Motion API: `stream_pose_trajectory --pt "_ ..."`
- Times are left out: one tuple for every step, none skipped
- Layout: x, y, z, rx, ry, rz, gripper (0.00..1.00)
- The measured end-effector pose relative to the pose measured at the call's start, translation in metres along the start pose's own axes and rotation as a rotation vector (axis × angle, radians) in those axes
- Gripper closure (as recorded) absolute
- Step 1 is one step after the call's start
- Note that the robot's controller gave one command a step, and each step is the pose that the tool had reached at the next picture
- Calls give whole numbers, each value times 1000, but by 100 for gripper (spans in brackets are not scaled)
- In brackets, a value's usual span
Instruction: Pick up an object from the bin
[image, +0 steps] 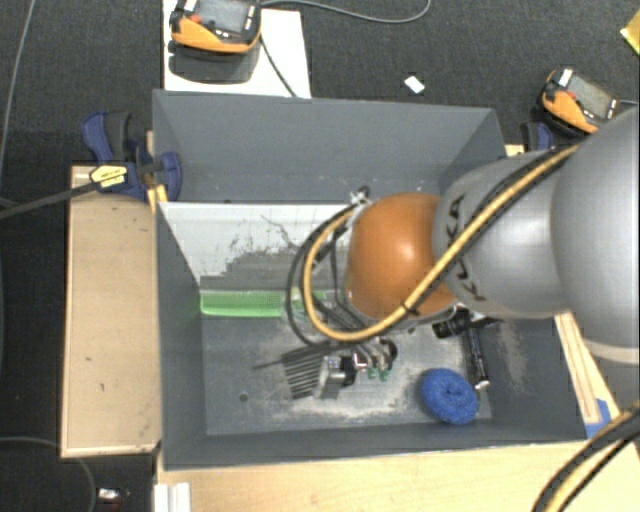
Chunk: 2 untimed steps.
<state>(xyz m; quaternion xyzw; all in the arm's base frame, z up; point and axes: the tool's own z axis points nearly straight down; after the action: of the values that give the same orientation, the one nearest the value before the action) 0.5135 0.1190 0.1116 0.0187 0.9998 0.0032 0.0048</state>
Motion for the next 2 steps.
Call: stream_pose_trajectory --pt "1 -25 12 7 9 141 0" --pt "-6 -42 42 0 -1 164 0"
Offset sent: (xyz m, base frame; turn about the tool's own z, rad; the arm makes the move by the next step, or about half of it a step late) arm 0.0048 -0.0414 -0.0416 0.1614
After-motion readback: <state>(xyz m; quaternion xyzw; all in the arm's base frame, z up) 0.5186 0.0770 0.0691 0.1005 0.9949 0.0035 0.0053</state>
